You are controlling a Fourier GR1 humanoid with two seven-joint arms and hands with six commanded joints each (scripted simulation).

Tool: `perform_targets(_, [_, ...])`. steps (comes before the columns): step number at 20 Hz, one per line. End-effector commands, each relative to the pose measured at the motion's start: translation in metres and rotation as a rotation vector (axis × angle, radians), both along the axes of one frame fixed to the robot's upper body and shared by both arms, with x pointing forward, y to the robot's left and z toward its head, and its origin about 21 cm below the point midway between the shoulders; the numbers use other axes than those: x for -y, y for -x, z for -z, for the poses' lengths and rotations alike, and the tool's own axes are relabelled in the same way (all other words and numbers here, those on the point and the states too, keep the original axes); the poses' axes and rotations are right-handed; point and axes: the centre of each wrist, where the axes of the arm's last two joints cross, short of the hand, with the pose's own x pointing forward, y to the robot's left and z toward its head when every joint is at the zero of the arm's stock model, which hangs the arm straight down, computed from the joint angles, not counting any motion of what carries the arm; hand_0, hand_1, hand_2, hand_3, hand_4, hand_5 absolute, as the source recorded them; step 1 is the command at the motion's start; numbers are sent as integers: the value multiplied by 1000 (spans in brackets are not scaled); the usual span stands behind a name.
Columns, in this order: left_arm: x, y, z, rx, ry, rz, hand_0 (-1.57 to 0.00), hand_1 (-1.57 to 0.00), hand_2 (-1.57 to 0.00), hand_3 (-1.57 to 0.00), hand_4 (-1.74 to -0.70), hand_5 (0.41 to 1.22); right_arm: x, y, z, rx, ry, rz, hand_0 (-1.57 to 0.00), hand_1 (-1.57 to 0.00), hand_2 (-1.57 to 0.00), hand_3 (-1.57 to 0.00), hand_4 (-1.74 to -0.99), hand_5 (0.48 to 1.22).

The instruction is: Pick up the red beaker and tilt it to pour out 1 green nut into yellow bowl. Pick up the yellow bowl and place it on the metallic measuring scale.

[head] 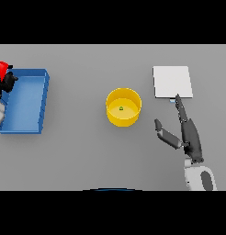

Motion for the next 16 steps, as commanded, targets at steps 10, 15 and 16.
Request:
perform_targets(10, [-8, 15, -8, -253, 0, 172, -596, -483, -490, -462, -916, 723, 2, 7, 4, 8, -3, -1, 1, 1, 1, 1, -1182, 667])
perform_targets(15, [-10, 19, -11, -264, 28, 203, -195, -158, -160, -151, -802, 679, -2, 8, 4, -23, 0, -4, 1, 1, 1, 1, -1188, 668])
perform_targets(16, [-9, 15, -13, -239, 31, 202, -156, -126, -128, -120, -797, 678, -1, 7, -2, -6, -2, -1, 1, 1, 1, 1, -1187, 663])
